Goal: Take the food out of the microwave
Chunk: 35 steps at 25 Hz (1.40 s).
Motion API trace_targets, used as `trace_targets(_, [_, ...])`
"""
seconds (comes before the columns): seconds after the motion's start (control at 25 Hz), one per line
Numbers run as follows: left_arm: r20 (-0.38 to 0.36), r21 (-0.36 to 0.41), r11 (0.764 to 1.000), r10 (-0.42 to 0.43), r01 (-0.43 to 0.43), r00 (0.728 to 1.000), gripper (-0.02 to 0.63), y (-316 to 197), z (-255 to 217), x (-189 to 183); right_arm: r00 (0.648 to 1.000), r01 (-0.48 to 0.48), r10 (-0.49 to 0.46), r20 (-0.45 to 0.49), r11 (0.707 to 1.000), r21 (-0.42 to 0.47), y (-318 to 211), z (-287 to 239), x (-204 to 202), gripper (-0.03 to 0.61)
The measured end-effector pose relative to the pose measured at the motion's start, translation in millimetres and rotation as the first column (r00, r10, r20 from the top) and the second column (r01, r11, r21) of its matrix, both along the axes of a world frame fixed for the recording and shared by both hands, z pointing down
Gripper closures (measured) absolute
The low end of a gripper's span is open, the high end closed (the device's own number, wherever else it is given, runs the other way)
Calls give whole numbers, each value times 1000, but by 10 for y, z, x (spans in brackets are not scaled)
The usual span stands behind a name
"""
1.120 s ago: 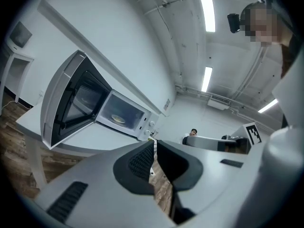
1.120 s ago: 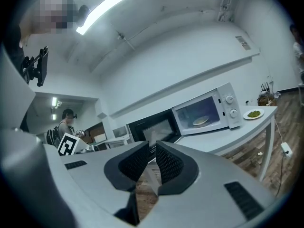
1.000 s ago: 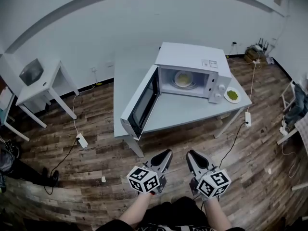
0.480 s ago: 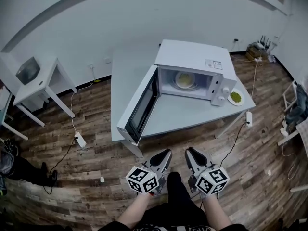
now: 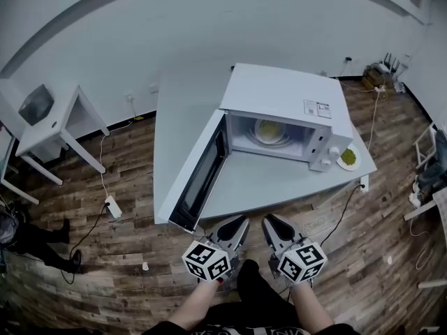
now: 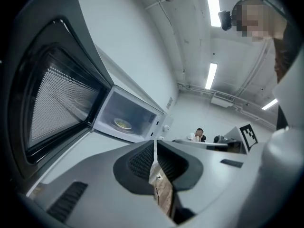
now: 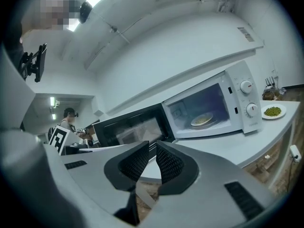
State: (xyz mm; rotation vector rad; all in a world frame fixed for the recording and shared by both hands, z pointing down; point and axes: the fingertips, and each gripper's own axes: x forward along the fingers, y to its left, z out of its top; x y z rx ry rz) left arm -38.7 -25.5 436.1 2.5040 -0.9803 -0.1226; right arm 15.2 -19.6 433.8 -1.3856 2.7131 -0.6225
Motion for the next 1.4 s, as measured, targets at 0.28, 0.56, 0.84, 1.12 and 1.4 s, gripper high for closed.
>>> trace_targets(0.28, [0, -13, 1000, 8, -8, 1000, 588, -481, 104, 194, 1000, 10, -11, -21, 1000, -14, -513, 131, 114, 514])
trace_targets(0.56, [11, -36, 999, -7, 7, 1000, 588, -881, 281, 290, 997, 39, -40, -67, 999, -13, -950, 303, 133, 514])
trace_targets(0.84, [19, -43, 999, -16, 17, 1000, 588, -1266, 413, 382, 983, 80, -78, -164, 997, 3, -1343, 441, 150, 514])
trace_targets(1.12, [33, -44, 999, -31, 33, 999, 588, -1619, 539, 455, 962, 71, -65, -267, 997, 15, -1792, 558, 218, 514])
trace_targets(1.4, [47, -55, 998, -39, 41, 998, 588, -1919, 640, 514, 844, 76, -12, -537, 992, 98, -2255, 594, 318, 512])
